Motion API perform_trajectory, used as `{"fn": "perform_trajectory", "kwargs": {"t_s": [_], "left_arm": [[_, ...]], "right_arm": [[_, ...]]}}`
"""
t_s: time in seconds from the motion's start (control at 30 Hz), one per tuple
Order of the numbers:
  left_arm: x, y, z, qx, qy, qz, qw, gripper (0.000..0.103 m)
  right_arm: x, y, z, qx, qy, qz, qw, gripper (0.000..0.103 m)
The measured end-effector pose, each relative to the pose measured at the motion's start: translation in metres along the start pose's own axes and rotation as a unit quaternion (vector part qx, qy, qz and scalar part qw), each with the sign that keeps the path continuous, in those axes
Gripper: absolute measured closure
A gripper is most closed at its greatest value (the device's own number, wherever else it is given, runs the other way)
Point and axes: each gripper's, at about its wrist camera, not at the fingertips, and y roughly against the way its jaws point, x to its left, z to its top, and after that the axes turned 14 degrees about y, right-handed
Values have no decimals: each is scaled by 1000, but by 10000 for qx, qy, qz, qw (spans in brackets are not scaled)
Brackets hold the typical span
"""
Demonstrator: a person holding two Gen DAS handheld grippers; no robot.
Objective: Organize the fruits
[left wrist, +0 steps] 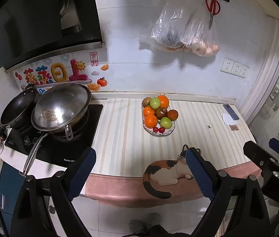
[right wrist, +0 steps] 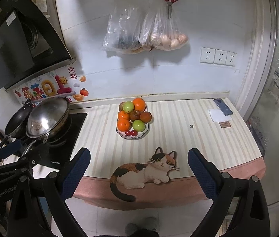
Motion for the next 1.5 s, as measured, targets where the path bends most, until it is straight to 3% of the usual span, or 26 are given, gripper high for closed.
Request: {"fn": "perform_trajectory", "kwargs": {"t_s": [0.13,0.2,0.3,0.53,0.97,1.5], "left_arm": [[-3,-6,3,-37,23,71,10000,9],[-6,-12,6,-26,33,91,9999,2],[-9,-22,10,-93,49,166,9998,1],[-14,-56,22,-131,31,479,9988,0],[-13,-111,39,118,-13,658,9978,0],[-10,-124,37,280,61,586,9979,0]], "right_arm": [[-7,-5,3,-16,-9,43,10000,2],[-11,-11,6,-44,2,26,10000,2],[-17,-24,13,-104,1,0,9999,2],[-29,-65,27,-83,53,-44,9999,2],[-36,-148,35,340,44,28,9994,2],[-24,-161,35,464,124,51,9988,2]]}}
